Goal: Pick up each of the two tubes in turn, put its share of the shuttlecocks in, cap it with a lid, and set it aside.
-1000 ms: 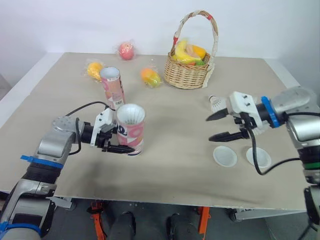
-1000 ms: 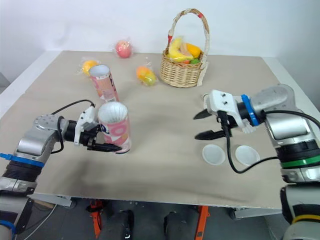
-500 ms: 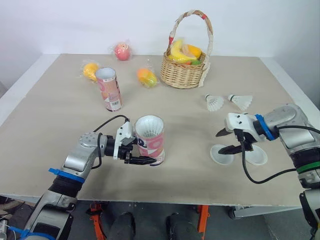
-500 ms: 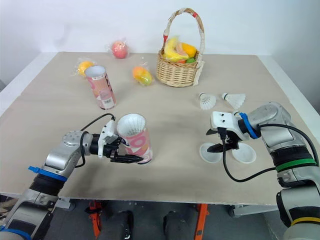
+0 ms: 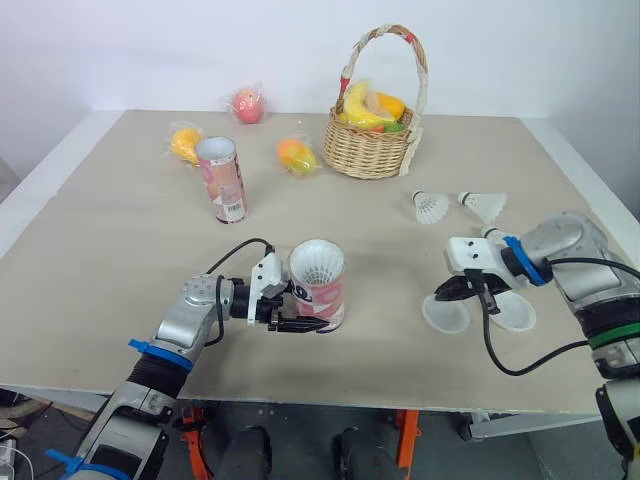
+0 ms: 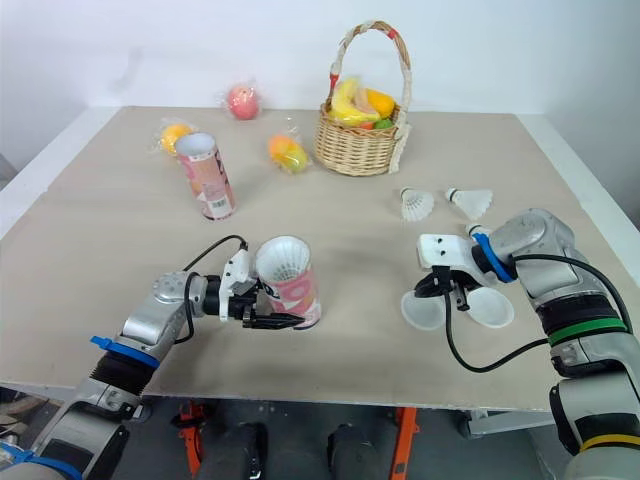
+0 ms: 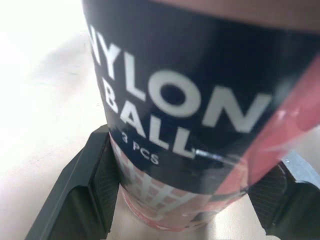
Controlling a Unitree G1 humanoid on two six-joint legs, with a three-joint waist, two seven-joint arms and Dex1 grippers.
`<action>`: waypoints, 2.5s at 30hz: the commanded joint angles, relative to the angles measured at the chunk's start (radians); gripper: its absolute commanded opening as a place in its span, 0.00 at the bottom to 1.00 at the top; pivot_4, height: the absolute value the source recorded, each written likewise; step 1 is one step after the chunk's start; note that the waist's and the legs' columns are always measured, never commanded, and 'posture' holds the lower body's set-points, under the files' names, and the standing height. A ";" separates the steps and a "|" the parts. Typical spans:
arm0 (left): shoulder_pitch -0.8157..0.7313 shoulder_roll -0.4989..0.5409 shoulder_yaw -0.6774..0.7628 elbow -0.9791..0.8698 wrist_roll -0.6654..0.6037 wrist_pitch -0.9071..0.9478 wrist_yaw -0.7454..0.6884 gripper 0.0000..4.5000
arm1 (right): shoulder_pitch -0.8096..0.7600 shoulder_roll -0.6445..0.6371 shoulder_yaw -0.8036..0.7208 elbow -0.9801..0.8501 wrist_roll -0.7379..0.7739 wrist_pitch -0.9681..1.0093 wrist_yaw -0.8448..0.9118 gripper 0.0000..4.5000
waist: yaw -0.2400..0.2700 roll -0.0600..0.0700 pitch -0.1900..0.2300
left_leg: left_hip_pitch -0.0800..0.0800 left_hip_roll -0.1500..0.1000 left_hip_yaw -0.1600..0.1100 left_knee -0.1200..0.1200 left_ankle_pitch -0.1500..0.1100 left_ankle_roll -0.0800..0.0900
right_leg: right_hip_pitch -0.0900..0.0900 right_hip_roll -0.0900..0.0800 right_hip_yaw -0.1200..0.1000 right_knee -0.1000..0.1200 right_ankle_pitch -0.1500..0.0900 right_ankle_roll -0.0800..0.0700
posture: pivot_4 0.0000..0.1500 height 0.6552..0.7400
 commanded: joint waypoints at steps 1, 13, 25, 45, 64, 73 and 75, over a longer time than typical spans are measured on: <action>0.005 -0.007 -0.044 0.058 0.053 -0.010 0.003 0.70 | -0.068 0.015 -0.080 -0.206 0.148 0.128 0.054 0.01 | 0.000 0.000 0.000 | 0.000 0.000 0.000 0.000 0.000 0.000 | 0.001 0.000 0.000 0.000 0.000 0.001 | 1.00 1.00; -0.041 -0.002 -0.077 0.127 0.066 0.003 -0.057 0.70 | -0.444 0.239 0.011 -0.327 0.248 0.206 0.039 0.01 | 0.005 0.000 -0.003 | 0.002 0.001 0.001 0.000 0.001 0.000 | 0.002 0.000 0.000 -0.001 0.001 0.003 | 1.00 1.00; -0.052 0.031 -0.078 0.082 0.054 0.082 -0.089 0.70 | -0.531 0.309 0.139 -0.207 0.131 -0.017 0.061 0.01 | 0.008 0.000 -0.003 | 0.000 0.002 0.001 -0.002 0.000 0.001 | -0.002 0.003 0.001 -0.001 0.001 -0.001 | 1.00 1.00; -0.055 0.036 -0.074 0.081 0.055 0.098 -0.090 0.70 | -0.708 0.295 0.339 -0.082 0.283 -0.054 0.061 0.01 | 0.001 0.000 -0.003 | 0.001 0.006 0.000 -0.003 -0.001 0.002 | -0.003 0.006 0.000 0.000 -0.001 -0.006 | 1.00 1.00; -0.051 0.032 -0.058 0.079 0.048 0.104 -0.077 0.70 | -0.755 0.270 0.454 -0.010 0.344 -0.135 0.061 0.01 | 0.001 0.000 -0.003 | 0.001 0.009 0.001 -0.003 -0.001 0.002 | -0.003 0.009 0.000 0.000 -0.001 -0.006 | 1.00 1.00; -0.048 0.036 -0.052 0.067 0.046 0.118 -0.073 0.70 | -0.762 0.254 0.485 0.010 0.321 -0.189 0.061 0.01 | 0.001 0.000 -0.003 | 0.001 0.009 0.001 -0.003 -0.001 0.002 | -0.003 0.009 0.000 0.000 -0.001 -0.006 | 1.00 1.00; -0.048 0.036 -0.051 0.067 0.045 0.121 -0.074 0.70 | -0.764 0.235 0.500 -0.009 0.345 -0.183 0.061 0.01 | 0.001 0.000 -0.003 | 0.001 0.009 0.001 -0.003 -0.001 0.002 | -0.003 0.009 0.000 0.000 -0.001 -0.006 | 1.00 1.00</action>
